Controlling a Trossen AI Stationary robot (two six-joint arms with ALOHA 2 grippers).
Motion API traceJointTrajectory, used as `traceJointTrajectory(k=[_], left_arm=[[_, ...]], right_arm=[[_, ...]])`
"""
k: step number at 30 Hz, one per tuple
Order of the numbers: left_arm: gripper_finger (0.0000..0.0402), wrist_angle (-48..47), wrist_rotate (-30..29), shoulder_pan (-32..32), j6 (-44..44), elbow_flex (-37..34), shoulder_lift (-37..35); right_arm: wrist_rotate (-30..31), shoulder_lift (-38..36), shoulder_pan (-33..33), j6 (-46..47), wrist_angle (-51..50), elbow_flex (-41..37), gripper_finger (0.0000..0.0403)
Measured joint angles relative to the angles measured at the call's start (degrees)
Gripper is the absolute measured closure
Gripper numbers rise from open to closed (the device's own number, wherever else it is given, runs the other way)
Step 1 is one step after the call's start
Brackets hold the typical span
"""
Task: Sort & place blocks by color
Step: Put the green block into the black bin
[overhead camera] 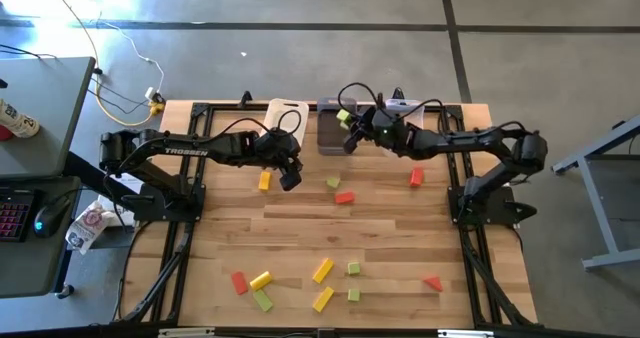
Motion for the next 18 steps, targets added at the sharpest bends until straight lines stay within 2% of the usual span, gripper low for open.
traceJointTrajectory(k=[18], left_arm=[[0.0241,-0.13,0.14,0.0,-2.44,0.0,0.0]], right_arm=[[-3.54,6.58,0.04,2.39,-2.43,0.0,0.0378]])
